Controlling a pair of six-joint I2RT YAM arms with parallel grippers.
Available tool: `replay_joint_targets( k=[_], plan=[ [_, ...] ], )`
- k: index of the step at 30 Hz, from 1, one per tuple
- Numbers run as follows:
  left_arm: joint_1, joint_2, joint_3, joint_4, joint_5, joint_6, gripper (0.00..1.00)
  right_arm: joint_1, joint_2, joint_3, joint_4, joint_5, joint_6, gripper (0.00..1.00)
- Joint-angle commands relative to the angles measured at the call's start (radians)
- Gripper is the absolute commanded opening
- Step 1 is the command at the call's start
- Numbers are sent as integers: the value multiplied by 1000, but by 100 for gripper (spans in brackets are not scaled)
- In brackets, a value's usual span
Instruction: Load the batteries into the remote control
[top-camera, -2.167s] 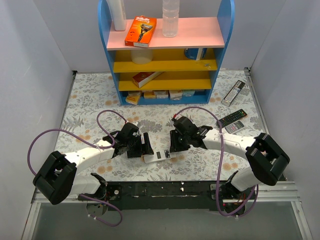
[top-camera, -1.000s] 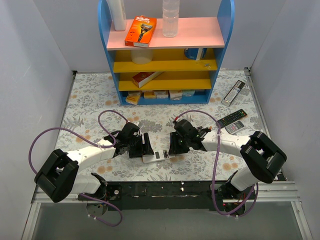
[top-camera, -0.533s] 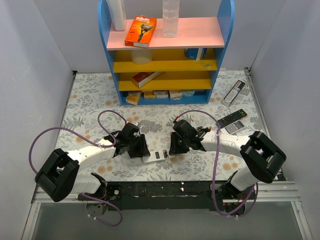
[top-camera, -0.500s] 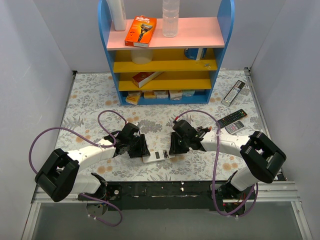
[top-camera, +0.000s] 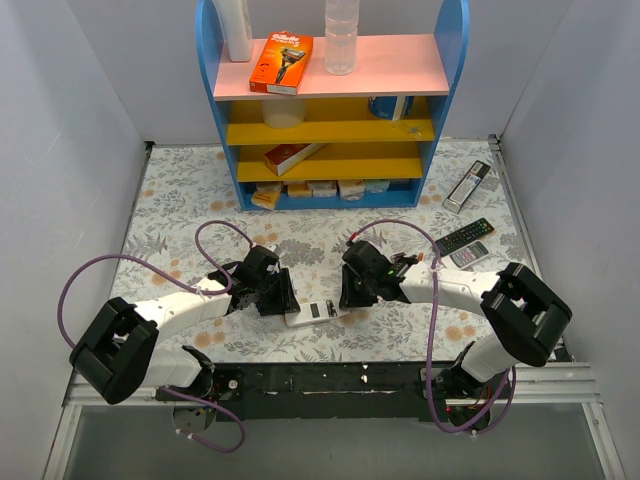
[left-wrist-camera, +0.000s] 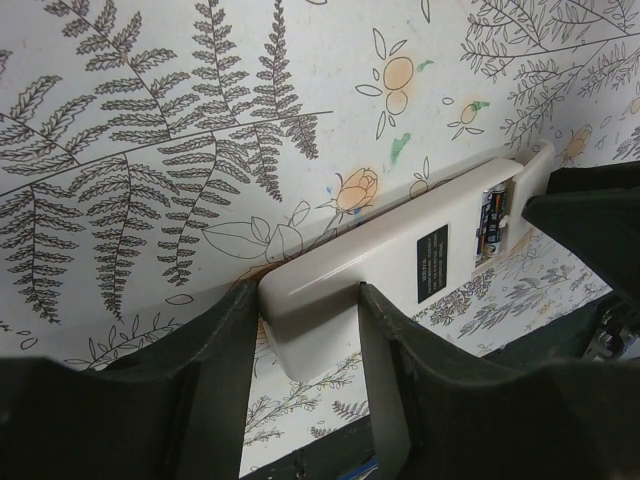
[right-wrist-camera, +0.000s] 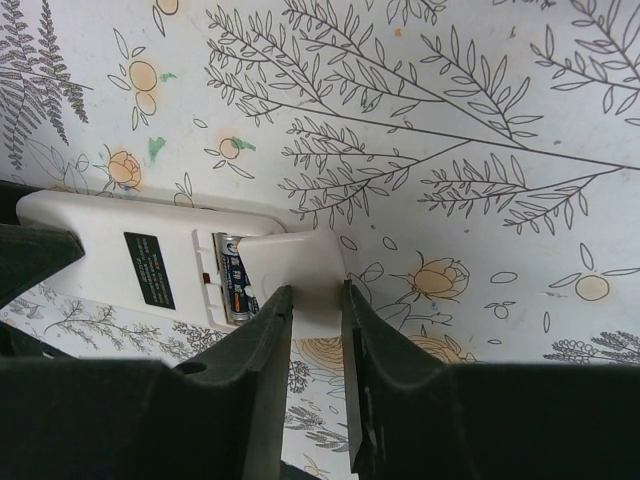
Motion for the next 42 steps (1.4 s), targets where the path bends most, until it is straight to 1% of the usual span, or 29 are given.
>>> replay_joint_targets(
  k=[1,10,13,15,19,27,33,42],
  plan=[
    [-22,15,-4,-28,25,-6,21,53,-5,40,61,-102,40,30],
    [-23,9,-7,-28,20,-12,21,59,-25,34,69,-128,49,31],
    [-22,7,-12,-30,22,-17,21,62,-45,49,46,-128,40,31],
    [-22,7,-12,-30,22,-17,21,60,-56,72,20,-117,13,33],
    [-22,8,-10,-31,22,-17,21,54,-73,97,-66,-70,-41,40],
    [-22,4,-13,-31,20,-18,21,23,-116,46,-68,-49,-49,43],
    [-22,2,-16,-31,23,-20,21,0,-117,15,-40,-59,-80,43],
    [-22,-1,-16,-33,22,-18,21,-6,-77,-5,-22,-51,-86,40]
  ],
)
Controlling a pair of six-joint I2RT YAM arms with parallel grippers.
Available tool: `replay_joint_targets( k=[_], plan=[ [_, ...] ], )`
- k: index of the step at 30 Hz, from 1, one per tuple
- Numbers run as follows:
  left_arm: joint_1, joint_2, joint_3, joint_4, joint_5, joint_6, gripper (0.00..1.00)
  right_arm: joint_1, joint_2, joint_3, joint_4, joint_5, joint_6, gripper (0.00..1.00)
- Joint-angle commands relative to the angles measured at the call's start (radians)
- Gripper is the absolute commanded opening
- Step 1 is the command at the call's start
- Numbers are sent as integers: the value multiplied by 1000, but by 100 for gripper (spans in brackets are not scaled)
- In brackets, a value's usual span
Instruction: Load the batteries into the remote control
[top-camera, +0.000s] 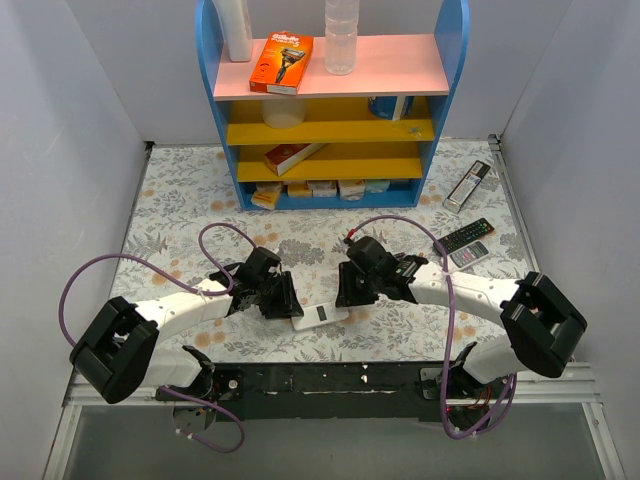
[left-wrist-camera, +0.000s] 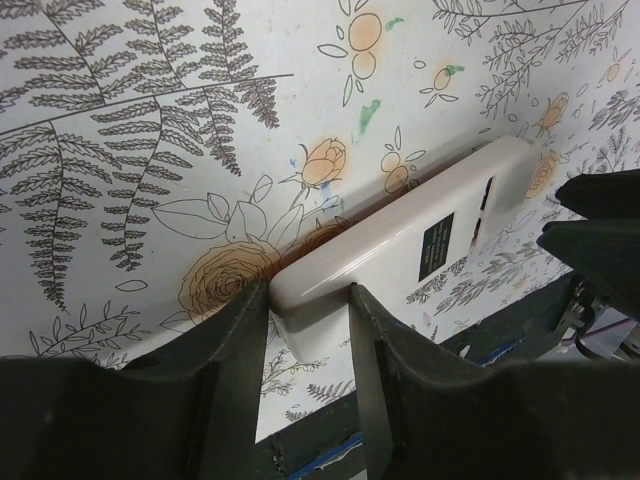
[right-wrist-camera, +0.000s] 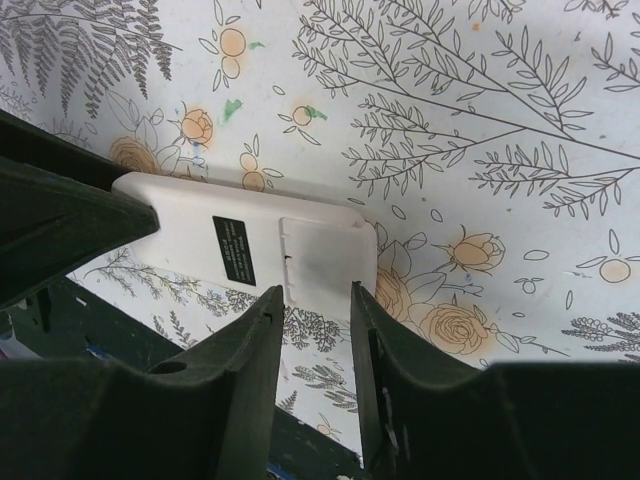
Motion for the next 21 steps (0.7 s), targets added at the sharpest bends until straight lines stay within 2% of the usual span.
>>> replay_joint_targets(
  k=[1,21],
  plan=[
    [-7,-3,-16,-32,-22,14,21,-3,18,-23,22,24,-12,39],
    [-9,13,-8,-32,-23,17,21,-2,91,1,41,18,-38,37]
  ],
)
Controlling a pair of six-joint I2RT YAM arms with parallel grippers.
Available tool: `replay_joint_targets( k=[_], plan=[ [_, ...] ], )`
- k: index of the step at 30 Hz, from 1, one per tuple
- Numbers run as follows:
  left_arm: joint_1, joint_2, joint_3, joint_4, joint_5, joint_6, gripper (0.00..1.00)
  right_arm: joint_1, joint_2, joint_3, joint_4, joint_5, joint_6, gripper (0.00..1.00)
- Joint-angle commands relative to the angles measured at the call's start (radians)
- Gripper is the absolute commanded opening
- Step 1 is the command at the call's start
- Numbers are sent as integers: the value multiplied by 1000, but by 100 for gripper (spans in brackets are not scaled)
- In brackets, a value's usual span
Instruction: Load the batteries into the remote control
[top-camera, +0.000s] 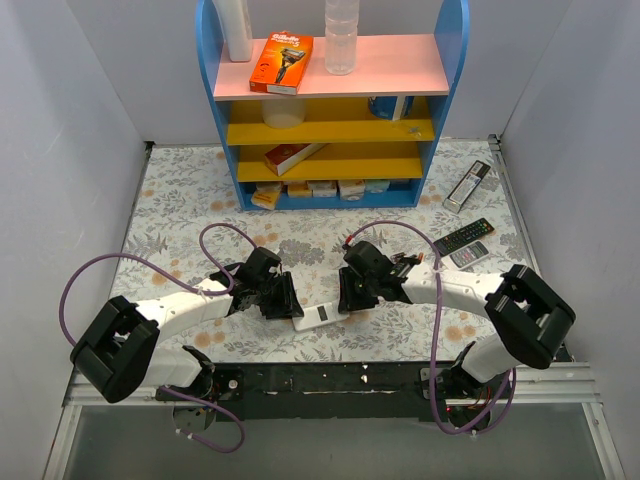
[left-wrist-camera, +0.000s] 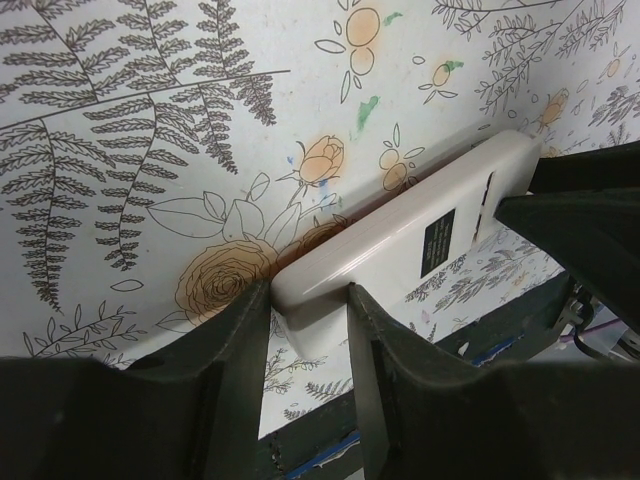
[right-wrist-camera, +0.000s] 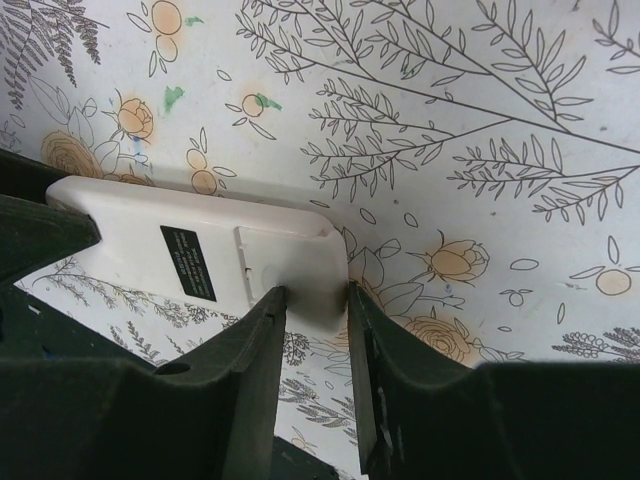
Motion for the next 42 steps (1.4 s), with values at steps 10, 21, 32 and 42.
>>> replay_joint_targets(
  k=[10,21,32,42],
  plan=[
    [-6,17,-5,-25,-33,18,21,6,49,-7,31,-31,0,34],
    [-10,50,4,13,-7,7,21,81,149,64,48,-96,16,29],
    [-11,48,7,20,-100,7,29,95,162,173,-30,-28,-29,39],
    [72,17,148,-66,-327,96,89,-147,-54,209,-125,119,-153,83]
  ],
)
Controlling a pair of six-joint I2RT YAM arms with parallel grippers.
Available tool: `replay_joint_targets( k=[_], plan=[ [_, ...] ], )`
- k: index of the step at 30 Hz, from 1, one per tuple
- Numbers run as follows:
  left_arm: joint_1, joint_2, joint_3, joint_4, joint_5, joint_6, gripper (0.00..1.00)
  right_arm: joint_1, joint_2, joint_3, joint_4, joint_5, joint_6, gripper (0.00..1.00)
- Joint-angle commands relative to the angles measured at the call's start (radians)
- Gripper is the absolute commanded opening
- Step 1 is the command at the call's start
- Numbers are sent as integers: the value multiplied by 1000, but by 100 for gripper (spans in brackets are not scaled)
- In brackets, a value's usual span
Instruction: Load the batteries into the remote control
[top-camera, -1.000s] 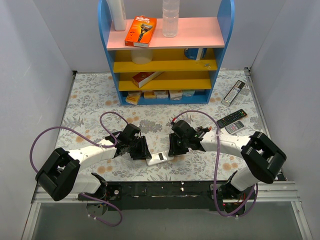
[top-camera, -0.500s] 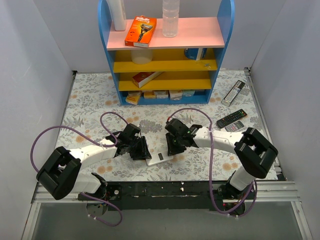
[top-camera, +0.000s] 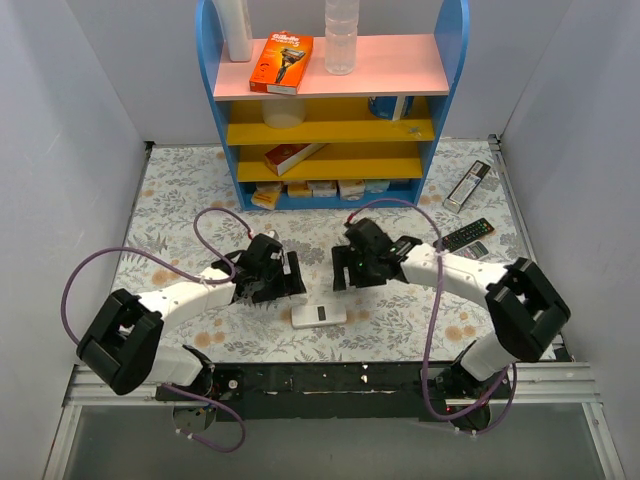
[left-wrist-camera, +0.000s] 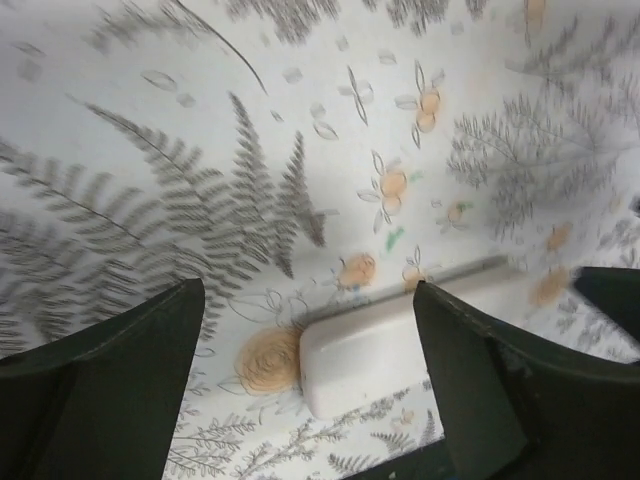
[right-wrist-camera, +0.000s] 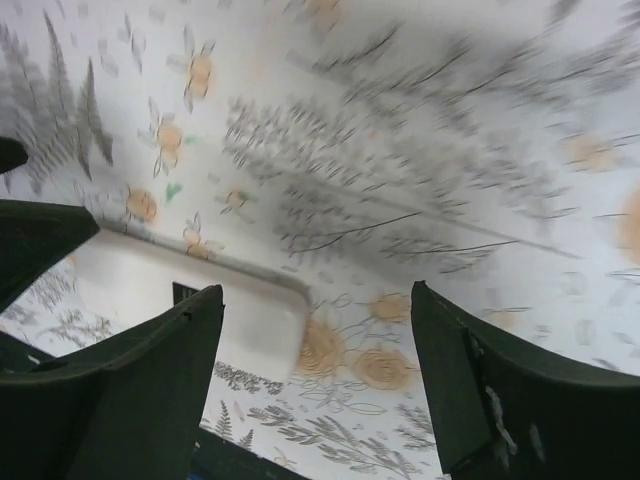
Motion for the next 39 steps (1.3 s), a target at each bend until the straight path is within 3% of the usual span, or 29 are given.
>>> replay_joint_targets(
  k=[1,2,5,10,16,20,27,39],
  plan=[
    [60,-43,79,-60,-163,57,94,-116,-150,40,-11,82,-72,84],
    [94,-58,89,-76,-169,61,98,-157,-175,37,-23,93,-95,86],
    [157,-127,125,-109,-204,67,98,-246,-272,39,-77,145,-118,89],
    [198,-262,201,-177,-338,68,98,-299,-456,80,-166,350,-191,98],
    [200,-397,284,-217,-513,61,98,-301,-820,-59,-71,534,-248,98],
    [200,-573,257,-188,-634,67,98,-301,-1083,-128,27,587,-306,98],
    [200,-797,172,-81,-702,166,98,-301,-1195,-104,7,646,-428,98],
    [198,-848,177,-110,-709,146,98,-301,-1263,-128,-11,643,-458,98]
  ],
)
